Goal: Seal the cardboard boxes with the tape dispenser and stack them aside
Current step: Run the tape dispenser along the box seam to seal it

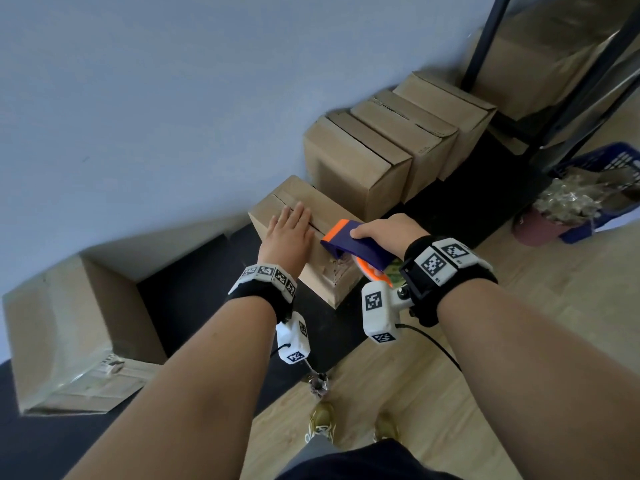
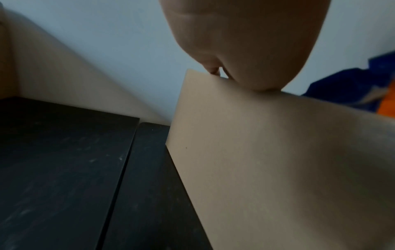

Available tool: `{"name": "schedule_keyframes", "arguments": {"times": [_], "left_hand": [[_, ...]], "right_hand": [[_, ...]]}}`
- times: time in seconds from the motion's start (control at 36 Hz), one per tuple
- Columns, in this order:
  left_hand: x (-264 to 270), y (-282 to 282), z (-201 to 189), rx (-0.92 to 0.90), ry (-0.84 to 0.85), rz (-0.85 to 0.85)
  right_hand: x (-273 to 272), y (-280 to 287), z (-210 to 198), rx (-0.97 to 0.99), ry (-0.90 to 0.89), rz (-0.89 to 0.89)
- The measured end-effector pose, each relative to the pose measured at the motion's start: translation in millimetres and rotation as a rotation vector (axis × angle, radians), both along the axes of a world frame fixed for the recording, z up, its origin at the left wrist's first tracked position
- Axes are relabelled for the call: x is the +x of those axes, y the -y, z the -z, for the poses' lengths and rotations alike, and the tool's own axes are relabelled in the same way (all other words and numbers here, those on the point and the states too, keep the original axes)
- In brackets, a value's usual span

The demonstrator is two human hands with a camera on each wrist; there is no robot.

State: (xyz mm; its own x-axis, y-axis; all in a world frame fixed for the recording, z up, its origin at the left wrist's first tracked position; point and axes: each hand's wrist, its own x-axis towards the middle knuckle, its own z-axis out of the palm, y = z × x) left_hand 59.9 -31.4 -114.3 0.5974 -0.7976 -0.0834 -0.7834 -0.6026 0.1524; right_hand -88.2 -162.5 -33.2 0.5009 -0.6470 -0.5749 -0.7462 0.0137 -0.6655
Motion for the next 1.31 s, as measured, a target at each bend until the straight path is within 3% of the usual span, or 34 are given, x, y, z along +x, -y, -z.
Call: {"name": "schedule_keyframes", "arguments": {"times": [0.19,0.33,0.5,0.64,0.69,0.89,1.08,1.31], "left_hand": [[-32.8,-12.9,8.6,-0.198,-0.058,-0.183],[-43.7,-17.8,16.7,-0.073,0.013,-0.032],[-40.5,-13.1,10.3,0.012,0.046,0.007],[-31.0,-7.5,5.3,0.109,0.216,0.152],[-27.5,-3.7,3.0,0.099,0.173,0.177],[-24.6,3.7,9.7,0.081,0.095,0.158],[-28.0,4.5,5.5,0.136,0.147,0.176],[-30.2,7.3,6.8,0.06,0.078,0.109]], "right_hand": [[-2.9,-1.8,-0.2,0.027,0.039,0.018],[-7.0,-2.1,-3.2,0.041,0.046,0.007],[-11.5,-3.9,-3.6,0.046,0.053,-0.001],[-17.5,-4.6,-6.2,0.089,0.062,0.01],[-19.7,-5.1,-6.6,0.112,0.066,0.02],[-20.9,-5.7,-3.3,0.122,0.064,0.024],[-24.9,-7.4,-4.0,0.112,0.052,-0.006],[-48.8,-2.7,-11.6,0.116,0.032,-0.067]]}}
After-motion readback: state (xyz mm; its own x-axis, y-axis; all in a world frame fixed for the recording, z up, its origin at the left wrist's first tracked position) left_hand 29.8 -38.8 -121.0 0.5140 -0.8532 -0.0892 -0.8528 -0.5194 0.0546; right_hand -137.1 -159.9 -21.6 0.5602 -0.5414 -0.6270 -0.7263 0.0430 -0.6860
